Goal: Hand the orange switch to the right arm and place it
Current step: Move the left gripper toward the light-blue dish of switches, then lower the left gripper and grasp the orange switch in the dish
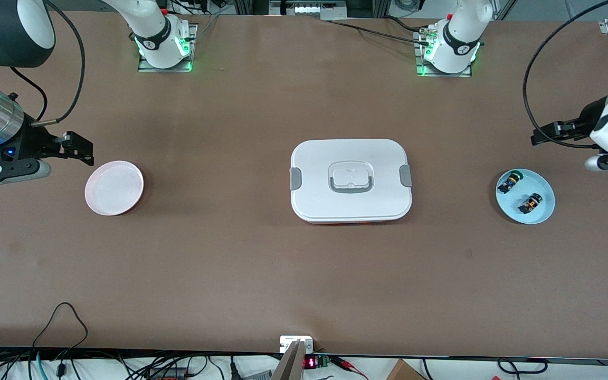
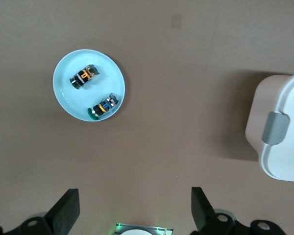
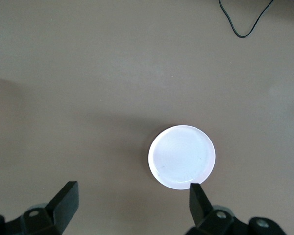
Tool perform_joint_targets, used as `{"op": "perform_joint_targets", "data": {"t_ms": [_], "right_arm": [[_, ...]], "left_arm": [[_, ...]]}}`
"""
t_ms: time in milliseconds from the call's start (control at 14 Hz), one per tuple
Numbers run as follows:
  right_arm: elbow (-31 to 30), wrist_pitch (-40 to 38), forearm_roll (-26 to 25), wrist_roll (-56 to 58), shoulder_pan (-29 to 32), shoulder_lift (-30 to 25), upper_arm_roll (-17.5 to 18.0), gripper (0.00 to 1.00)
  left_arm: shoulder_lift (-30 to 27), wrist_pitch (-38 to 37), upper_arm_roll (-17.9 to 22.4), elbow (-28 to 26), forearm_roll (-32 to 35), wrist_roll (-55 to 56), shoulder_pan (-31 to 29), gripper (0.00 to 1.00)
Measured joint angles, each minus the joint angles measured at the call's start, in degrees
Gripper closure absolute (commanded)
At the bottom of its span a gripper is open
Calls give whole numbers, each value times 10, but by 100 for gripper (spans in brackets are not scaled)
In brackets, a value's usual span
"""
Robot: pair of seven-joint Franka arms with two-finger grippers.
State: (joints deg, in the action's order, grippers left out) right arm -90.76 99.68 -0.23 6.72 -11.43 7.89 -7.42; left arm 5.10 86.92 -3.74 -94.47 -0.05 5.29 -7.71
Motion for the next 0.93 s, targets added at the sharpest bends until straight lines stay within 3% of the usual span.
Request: {"op": "perform_joint_targets", "data": {"t_ms": [427, 712, 926], "right_arm": [[0, 0, 0, 0, 0, 0, 0, 0], [0, 0, 0, 0, 0, 0, 0, 0], [0, 0, 0, 0, 0, 0, 0, 0]], "left_arm": [[80, 17, 1, 5, 4, -2, -59, 0], [109, 96, 2, -7, 4, -5, -90, 0], [113, 175, 2, -60, 5, -9, -98, 0]]}}
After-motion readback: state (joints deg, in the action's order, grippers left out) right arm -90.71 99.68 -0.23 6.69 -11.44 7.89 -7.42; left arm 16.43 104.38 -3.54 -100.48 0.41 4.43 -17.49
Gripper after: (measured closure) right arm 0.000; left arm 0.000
